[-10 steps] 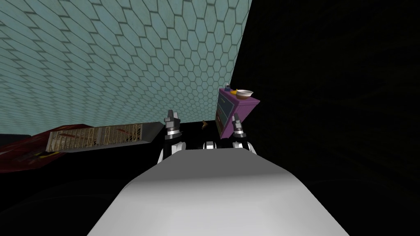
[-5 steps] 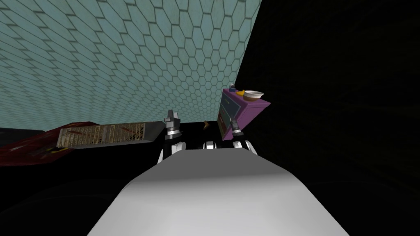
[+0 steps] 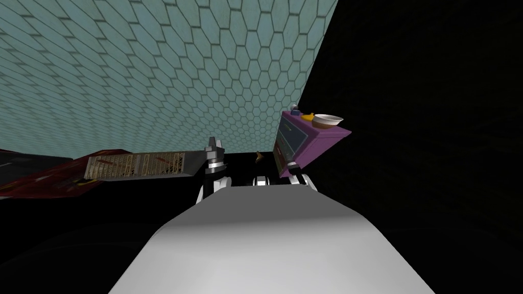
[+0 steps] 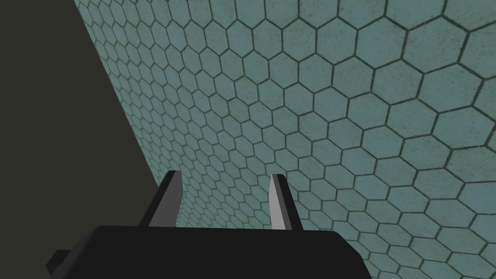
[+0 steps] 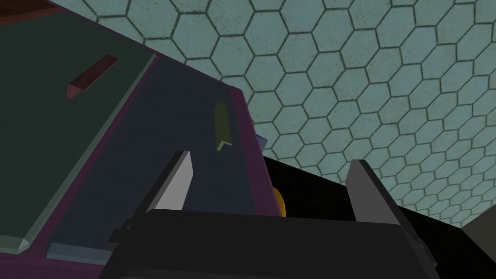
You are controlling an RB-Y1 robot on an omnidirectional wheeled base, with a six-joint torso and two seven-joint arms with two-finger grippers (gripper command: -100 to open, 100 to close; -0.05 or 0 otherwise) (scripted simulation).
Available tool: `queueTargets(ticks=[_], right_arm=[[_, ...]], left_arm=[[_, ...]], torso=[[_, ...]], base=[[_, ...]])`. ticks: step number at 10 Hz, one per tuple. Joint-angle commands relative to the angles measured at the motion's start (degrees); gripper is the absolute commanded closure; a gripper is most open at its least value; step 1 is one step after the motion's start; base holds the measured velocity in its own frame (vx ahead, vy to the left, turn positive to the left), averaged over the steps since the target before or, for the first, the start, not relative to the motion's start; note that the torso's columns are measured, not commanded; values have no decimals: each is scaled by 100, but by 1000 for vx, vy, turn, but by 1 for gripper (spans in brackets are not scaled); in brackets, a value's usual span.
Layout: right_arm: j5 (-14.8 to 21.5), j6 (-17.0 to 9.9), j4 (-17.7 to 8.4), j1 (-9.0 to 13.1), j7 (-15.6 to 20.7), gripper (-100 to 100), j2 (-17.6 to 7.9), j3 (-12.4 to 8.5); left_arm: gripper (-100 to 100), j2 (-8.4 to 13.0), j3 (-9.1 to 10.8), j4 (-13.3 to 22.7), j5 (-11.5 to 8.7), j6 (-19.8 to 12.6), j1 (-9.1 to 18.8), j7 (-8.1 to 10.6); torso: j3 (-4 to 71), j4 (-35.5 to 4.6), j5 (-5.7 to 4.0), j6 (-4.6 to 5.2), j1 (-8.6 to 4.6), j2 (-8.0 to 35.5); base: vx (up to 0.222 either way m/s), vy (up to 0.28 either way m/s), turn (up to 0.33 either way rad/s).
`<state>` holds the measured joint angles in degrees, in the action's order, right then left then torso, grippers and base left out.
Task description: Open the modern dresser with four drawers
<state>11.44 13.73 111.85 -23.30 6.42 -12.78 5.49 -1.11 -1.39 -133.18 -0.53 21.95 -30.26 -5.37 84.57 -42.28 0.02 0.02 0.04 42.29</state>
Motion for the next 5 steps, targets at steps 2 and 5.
queueTargets(ticks=[2, 5], right_arm=[[83, -441, -281, 167, -39, -100, -154, 28], [259, -973, -786, 436, -75, -100, -381, 110]], left_arm=[[0, 0, 0, 0, 0, 0, 0, 0], [0, 0, 0, 0, 0, 0, 0, 0]], torso=[[0, 0, -3, -1, -8, 0], [0, 0, -1, 0, -3, -1]], base=[[63, 43, 32], [76, 58, 89]])
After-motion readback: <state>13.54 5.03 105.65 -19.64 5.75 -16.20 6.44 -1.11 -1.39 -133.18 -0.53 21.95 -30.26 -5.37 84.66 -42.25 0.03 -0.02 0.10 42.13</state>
